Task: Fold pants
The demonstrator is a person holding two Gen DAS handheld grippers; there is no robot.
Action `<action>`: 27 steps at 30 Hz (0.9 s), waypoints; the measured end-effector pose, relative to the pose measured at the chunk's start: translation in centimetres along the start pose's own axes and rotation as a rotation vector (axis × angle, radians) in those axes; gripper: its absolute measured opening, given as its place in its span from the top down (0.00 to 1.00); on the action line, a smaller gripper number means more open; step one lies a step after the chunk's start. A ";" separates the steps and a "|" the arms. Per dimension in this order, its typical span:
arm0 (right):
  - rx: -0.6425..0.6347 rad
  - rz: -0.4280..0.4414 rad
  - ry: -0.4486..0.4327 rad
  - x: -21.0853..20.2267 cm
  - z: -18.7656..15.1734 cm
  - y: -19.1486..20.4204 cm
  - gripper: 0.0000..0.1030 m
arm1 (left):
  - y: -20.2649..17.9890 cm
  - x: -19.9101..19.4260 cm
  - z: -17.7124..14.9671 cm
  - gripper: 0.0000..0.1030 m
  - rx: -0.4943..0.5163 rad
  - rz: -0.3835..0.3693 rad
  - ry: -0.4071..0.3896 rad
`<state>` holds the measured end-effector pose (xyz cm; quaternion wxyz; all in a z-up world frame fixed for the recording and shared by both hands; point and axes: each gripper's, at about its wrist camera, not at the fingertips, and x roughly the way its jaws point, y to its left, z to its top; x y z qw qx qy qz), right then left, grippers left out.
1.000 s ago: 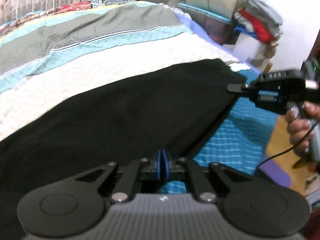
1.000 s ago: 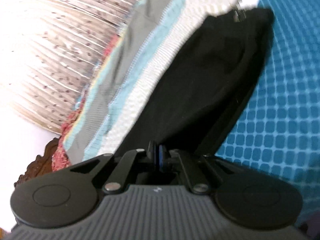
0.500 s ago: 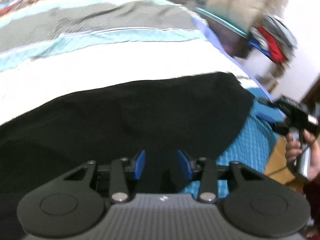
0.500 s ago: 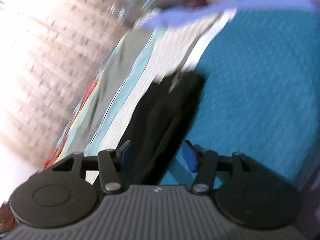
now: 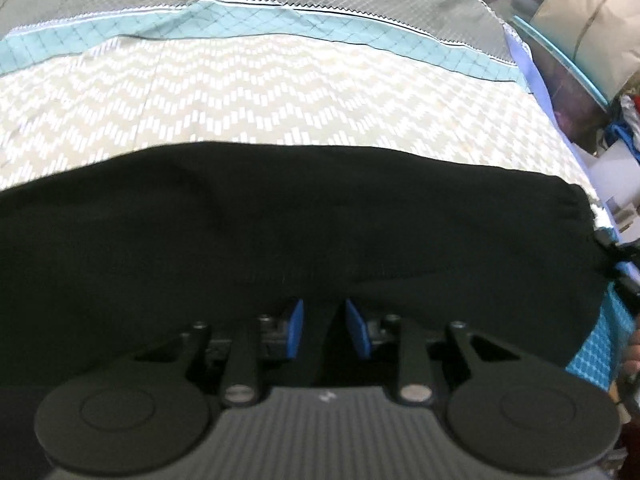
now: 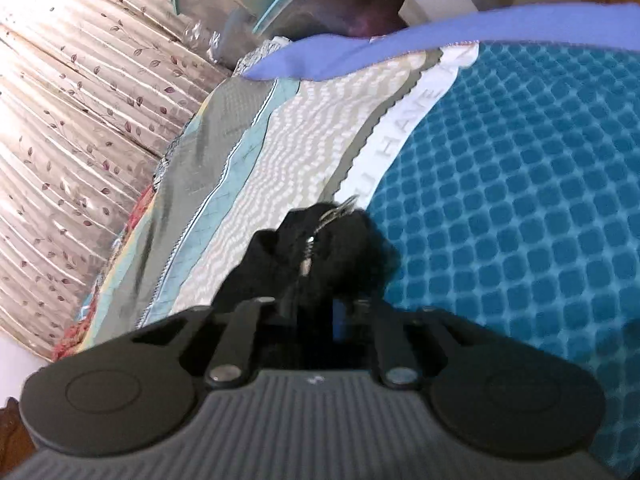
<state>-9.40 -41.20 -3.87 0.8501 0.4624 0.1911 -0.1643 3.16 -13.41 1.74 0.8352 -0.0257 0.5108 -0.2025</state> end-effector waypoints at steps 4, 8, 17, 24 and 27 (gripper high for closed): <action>-0.094 0.047 -0.064 -2.1 -0.5 2.2 0.84 | 0.5 -0.9 -0.4 0.75 -0.022 -0.019 -0.010; -0.245 0.109 -0.053 -2.6 -1.6 5.9 0.84 | 1.3 -2.1 -0.4 0.68 -0.091 -0.073 -0.029; -0.694 0.187 0.085 -2.2 -8.8 13.3 0.84 | 5.3 -5.6 -2.0 0.64 -0.185 -0.112 -0.079; -0.829 0.273 0.266 -0.7 -14.2 16.1 0.84 | 9.2 -8.1 -4.5 0.62 -0.256 -0.101 -0.107; -0.876 0.296 0.343 -0.3 -16.5 17.2 0.82 | 11.1 -9.3 -5.6 0.61 -0.286 -0.103 -0.122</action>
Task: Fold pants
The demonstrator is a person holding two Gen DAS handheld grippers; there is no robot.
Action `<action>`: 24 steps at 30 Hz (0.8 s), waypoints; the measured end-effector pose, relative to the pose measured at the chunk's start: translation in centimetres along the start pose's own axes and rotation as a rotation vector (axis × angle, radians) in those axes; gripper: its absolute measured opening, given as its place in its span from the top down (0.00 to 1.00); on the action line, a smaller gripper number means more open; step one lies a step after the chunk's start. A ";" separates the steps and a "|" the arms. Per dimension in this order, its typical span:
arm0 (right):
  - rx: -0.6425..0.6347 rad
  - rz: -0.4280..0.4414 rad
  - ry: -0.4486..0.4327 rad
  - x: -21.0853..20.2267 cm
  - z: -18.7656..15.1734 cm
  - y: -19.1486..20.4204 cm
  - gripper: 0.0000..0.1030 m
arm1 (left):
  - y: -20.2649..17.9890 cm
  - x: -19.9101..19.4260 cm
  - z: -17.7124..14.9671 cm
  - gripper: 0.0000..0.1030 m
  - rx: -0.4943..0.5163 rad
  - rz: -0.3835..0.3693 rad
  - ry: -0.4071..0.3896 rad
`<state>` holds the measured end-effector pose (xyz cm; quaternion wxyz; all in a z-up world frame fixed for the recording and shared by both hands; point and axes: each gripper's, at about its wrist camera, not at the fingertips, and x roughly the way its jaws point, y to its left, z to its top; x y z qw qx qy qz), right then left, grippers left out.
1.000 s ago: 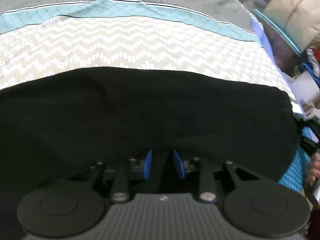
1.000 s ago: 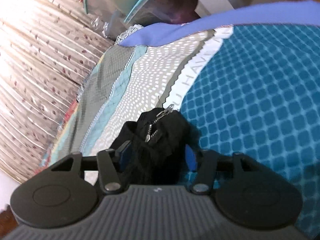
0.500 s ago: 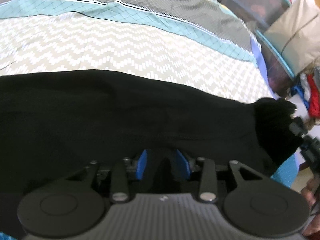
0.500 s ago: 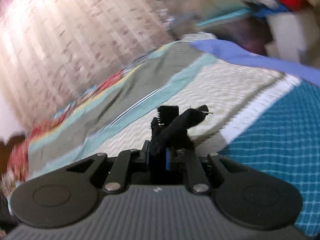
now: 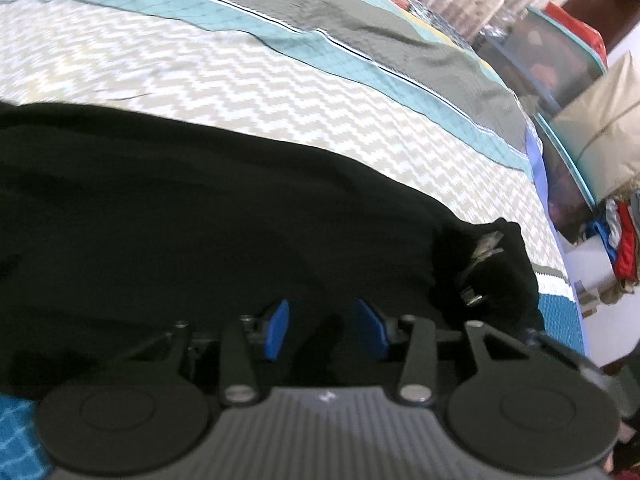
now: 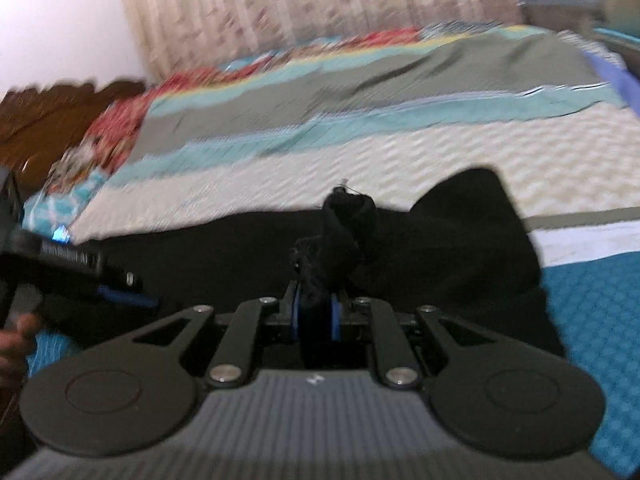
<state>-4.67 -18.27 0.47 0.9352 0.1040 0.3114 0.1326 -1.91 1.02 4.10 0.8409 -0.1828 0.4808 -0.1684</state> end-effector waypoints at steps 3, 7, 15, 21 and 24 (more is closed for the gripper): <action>-0.044 0.036 0.067 1.1 -0.8 2.0 0.63 | 1.8 -1.9 -0.1 0.59 -0.025 0.001 -0.034; -0.097 0.065 0.068 0.6 -0.6 3.6 0.37 | 4.2 -5.4 -0.2 0.56 -0.053 -0.014 -0.106; 0.012 -0.013 -0.043 -1.7 0.9 1.2 0.52 | 11.3 -11.4 -1.0 0.52 -0.202 0.062 -0.252; 0.031 -0.079 0.062 3.3 3.5 0.9 0.50 | 16.3 -13.3 -2.8 0.52 -0.339 0.104 -0.302; 0.034 -0.112 0.168 7.0 3.3 1.1 0.60 | 17.9 -13.8 -3.6 0.52 -0.380 0.099 -0.318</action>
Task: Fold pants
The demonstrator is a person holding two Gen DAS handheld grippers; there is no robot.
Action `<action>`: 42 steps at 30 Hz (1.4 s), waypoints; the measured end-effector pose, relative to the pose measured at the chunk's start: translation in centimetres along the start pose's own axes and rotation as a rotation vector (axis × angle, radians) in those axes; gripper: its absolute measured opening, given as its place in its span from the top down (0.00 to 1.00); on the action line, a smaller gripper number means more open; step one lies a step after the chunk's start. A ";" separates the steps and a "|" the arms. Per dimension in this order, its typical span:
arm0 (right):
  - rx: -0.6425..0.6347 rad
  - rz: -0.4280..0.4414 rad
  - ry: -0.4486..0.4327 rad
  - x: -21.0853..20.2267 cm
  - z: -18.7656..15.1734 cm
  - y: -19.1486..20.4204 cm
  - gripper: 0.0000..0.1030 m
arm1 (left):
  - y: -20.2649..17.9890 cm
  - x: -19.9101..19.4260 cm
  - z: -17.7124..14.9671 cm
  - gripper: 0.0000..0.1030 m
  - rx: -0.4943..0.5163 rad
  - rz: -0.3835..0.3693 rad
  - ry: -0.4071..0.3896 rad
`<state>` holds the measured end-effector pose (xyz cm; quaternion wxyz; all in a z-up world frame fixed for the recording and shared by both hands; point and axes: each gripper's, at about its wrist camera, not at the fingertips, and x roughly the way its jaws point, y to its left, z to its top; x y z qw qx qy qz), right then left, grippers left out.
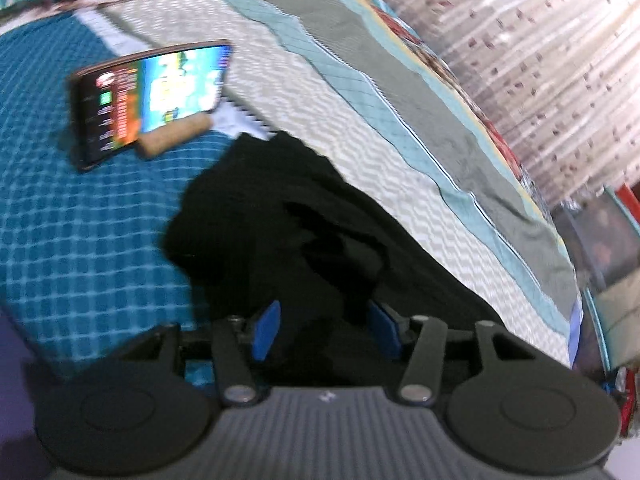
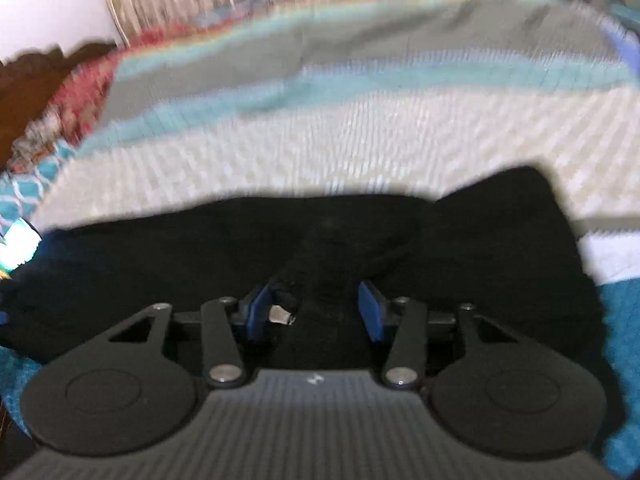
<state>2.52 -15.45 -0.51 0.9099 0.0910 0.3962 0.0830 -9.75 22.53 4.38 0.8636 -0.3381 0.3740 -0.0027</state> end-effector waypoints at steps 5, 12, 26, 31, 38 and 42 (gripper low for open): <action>-0.067 0.008 0.017 -0.1 0.7 2.2 0.73 | 2.7 0.2 0.6 0.52 -0.083 -0.052 -0.004; -0.011 0.024 -0.075 -3.1 1.6 3.8 0.73 | 5.0 -1.6 1.4 0.51 -0.144 -0.188 -0.116; -0.133 0.497 0.173 3.0 3.3 22.2 0.75 | 9.3 0.9 3.7 0.04 -0.267 -0.131 -0.131; -0.071 0.528 0.267 5.8 3.5 24.2 0.75 | 7.9 4.1 5.0 0.03 -0.209 -0.144 -0.101; 0.003 0.437 0.395 9.6 0.8 23.3 0.85 | 5.6 5.8 4.6 0.55 -0.119 -0.056 -0.096; 0.021 0.456 0.414 9.0 1.2 22.8 0.85 | 2.9 4.3 4.1 0.73 -0.045 -0.077 -0.149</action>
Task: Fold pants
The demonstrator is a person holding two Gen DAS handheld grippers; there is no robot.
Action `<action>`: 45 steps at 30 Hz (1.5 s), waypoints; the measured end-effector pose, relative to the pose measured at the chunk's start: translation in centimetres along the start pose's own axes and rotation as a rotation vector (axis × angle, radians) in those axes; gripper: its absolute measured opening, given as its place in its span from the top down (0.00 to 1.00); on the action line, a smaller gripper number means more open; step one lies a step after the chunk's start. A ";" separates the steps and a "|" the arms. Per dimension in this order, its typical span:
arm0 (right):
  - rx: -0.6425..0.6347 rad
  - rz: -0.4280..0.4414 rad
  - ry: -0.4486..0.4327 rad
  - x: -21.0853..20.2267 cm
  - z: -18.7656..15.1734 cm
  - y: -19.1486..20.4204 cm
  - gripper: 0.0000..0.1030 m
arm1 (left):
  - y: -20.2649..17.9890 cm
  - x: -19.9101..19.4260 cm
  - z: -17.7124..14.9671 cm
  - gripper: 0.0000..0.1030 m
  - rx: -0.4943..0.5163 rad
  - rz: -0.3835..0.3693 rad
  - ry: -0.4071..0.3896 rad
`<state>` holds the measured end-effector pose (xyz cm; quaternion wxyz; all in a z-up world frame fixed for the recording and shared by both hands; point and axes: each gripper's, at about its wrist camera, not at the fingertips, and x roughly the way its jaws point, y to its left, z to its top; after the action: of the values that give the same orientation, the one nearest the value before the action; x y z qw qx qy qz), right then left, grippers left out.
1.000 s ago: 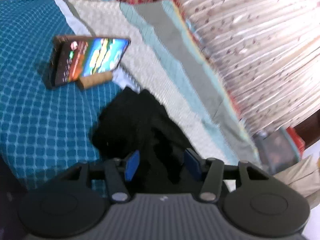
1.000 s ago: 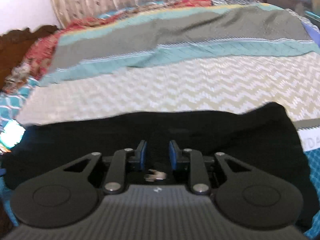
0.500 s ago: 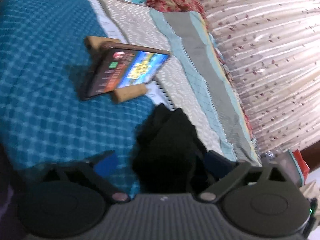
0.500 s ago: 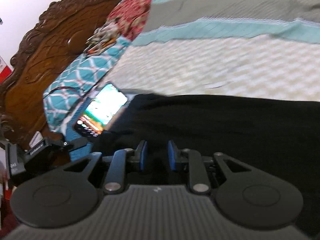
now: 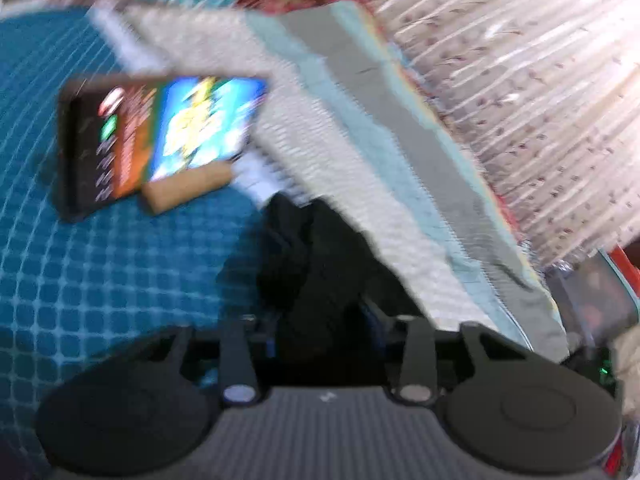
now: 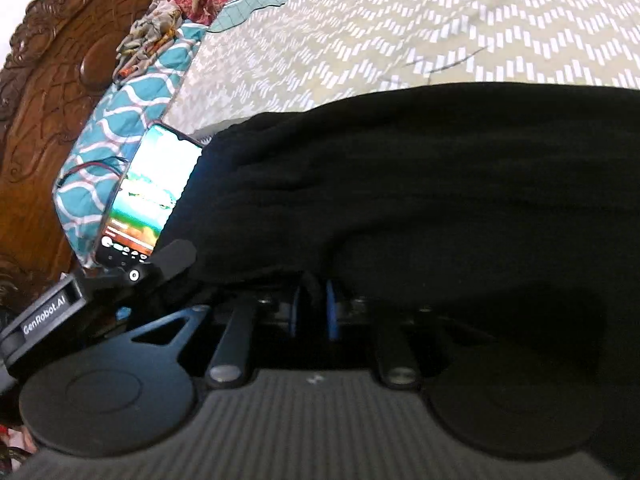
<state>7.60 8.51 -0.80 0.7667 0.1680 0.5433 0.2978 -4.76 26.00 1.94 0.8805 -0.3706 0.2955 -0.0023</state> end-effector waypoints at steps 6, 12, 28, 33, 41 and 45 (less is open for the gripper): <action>0.126 0.106 -0.132 -5.3 -1.2 -2.8 0.80 | -8.3 -1.5 -2.1 0.78 0.307 -0.105 -0.032; 0.280 0.090 -0.322 -13.5 -2.2 -8.3 0.80 | -17.0 1.2 -8.2 0.78 0.612 -0.221 0.080; 0.392 0.018 -0.418 -19.6 -6.0 -14.4 0.41 | -17.3 -1.2 -9.0 0.54 0.589 -0.225 0.157; 0.268 -0.070 -0.380 -17.9 -5.5 -12.8 0.76 | -15.4 0.2 -7.2 0.85 0.503 -0.146 0.184; 0.285 -0.156 -0.374 -18.7 -6.1 -14.7 0.65 | -17.4 5.4 -12.1 0.88 0.706 -0.055 0.327; 0.299 -0.098 -0.455 -23.4 -7.5 -15.2 0.64 | -18.4 4.6 -11.7 0.86 0.678 -0.117 0.360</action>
<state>-0.68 -18.54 4.85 0.8492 0.3154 0.4027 0.1314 -3.13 4.03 5.17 0.8854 -0.0685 0.4063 -0.2150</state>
